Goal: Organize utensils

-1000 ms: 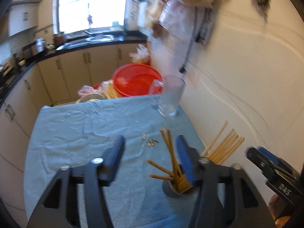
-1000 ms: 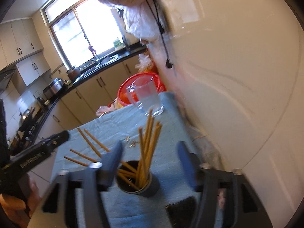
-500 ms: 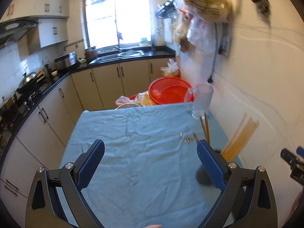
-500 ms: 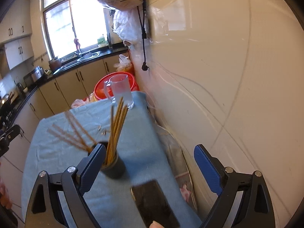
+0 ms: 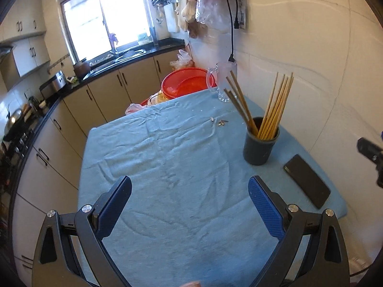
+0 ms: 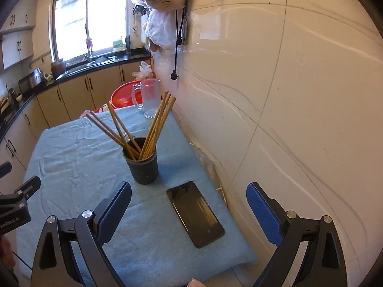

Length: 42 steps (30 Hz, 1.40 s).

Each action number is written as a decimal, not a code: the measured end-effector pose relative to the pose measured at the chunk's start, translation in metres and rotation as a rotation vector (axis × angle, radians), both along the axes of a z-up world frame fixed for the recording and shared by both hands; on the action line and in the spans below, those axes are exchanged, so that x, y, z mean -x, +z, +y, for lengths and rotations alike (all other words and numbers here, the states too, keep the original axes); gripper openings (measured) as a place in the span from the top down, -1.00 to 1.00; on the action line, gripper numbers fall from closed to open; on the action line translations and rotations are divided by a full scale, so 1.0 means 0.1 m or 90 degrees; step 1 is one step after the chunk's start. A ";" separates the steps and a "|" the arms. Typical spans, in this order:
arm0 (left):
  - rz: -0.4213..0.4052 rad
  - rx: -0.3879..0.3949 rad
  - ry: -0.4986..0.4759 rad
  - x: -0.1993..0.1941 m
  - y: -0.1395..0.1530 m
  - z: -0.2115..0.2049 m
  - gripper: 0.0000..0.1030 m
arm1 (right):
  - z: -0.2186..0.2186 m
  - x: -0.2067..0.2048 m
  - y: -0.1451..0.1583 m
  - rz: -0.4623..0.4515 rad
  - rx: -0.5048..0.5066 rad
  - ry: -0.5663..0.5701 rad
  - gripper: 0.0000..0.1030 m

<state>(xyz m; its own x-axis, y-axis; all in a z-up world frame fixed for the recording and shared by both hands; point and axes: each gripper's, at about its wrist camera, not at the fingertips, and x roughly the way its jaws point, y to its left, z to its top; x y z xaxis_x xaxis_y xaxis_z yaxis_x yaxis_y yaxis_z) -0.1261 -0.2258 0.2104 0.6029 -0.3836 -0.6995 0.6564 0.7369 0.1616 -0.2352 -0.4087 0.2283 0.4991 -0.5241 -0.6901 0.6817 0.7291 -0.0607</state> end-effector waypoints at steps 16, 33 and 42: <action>-0.026 0.021 -0.022 0.02 0.12 0.07 -0.89 | 0.25 0.06 0.07 0.024 0.019 -0.025 -0.92; -0.008 0.013 -0.076 0.31 0.03 -0.11 -0.89 | 0.21 0.29 -0.02 0.045 -0.004 -0.040 -0.92; 0.000 0.010 -0.085 0.43 -0.01 -0.11 -0.89 | 0.24 0.43 -0.07 0.051 -0.014 -0.046 -0.92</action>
